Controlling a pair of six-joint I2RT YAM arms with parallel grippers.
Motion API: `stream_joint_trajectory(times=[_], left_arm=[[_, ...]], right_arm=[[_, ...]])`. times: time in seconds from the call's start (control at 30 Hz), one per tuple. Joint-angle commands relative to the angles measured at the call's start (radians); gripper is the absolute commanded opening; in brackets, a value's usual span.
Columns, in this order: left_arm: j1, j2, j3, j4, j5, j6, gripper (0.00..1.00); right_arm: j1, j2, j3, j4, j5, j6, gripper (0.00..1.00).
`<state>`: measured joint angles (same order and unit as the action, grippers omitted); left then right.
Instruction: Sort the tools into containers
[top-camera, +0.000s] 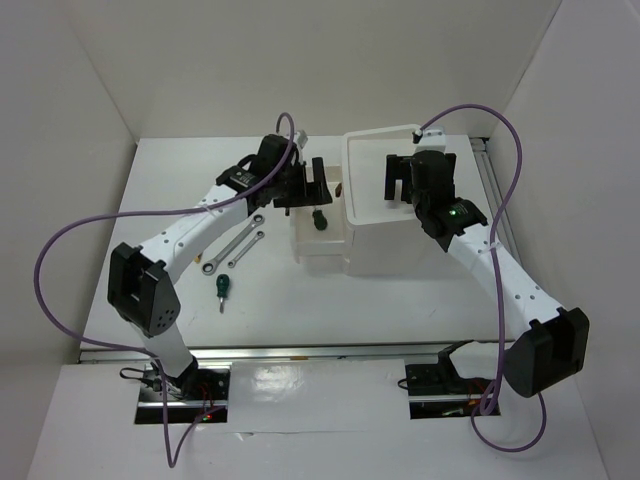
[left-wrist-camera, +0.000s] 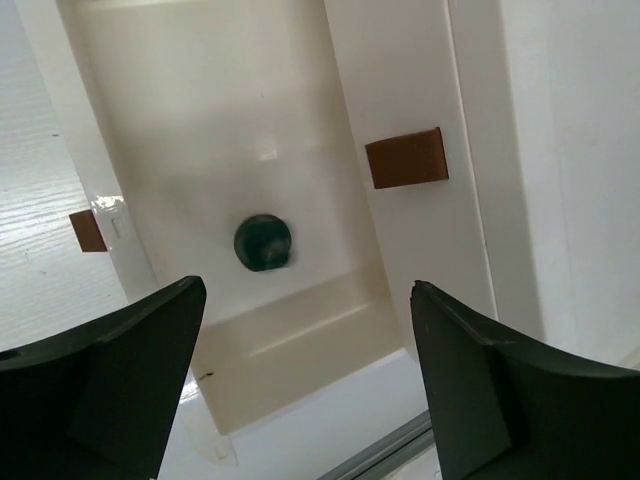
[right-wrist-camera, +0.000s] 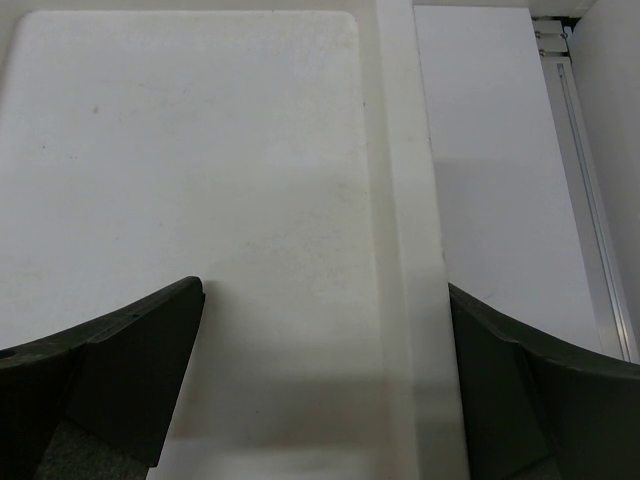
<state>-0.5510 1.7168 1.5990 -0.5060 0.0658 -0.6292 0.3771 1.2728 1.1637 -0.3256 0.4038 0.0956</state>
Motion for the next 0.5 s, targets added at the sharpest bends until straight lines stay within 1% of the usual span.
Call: stream_joint_trajectory(times=[0.0, 0.03, 0.13, 0.17, 0.2, 0.23, 0.27, 0.33, 0.37, 0.4, 0.47], left_arm=[[0.002, -0.072, 0.021, 0.022, -0.039, 0.045, 0.97], [0.002, -0.094, 0.021, 0.006, -0.072, 0.055, 1.0], [0.002, -0.135, 0.021, -0.069, -0.24, 0.086, 1.0], [0.016, -0.144, 0.051, -0.18, -0.315, 0.07, 1.0], [0.051, -0.144, 0.052, -0.253, -0.352, 0.034, 1.0], [0.066, -0.163, 0.039, -0.316, -0.382, -0.049, 1.0], [0.078, -0.208, -0.026, -0.406, -0.453, -0.099, 1.0], [0.112, -0.278, -0.133, -0.43, -0.488, -0.208, 1.0], [0.128, -0.31, -0.186, -0.442, -0.497, -0.252, 1.0], [0.16, -0.369, -0.291, -0.433, -0.48, -0.276, 1.0], [0.195, -0.404, -0.381, -0.416, -0.448, -0.293, 1.0]], right_arm=[[0.017, 0.019, -0.055, -0.171, -0.03, 0.064, 1.0], [0.017, 0.019, -0.055, -0.171, -0.03, 0.064, 1.0], [0.017, 0.019, -0.055, -0.171, -0.039, 0.064, 1.0], [0.017, 0.019, -0.055, -0.171, -0.039, 0.064, 1.0], [0.017, 0.019, -0.055, -0.171, -0.039, 0.064, 1.0], [0.017, 0.028, -0.055, -0.171, -0.039, 0.064, 1.0], [0.017, 0.028, -0.055, -0.171, -0.039, 0.064, 1.0], [0.017, 0.028, -0.055, -0.171, -0.048, 0.064, 1.0], [0.017, 0.028, -0.055, -0.171, -0.057, 0.055, 1.0], [0.017, 0.019, -0.055, -0.171, -0.057, 0.055, 1.0], [0.017, 0.019, -0.055, -0.171, -0.057, 0.055, 1.0]])
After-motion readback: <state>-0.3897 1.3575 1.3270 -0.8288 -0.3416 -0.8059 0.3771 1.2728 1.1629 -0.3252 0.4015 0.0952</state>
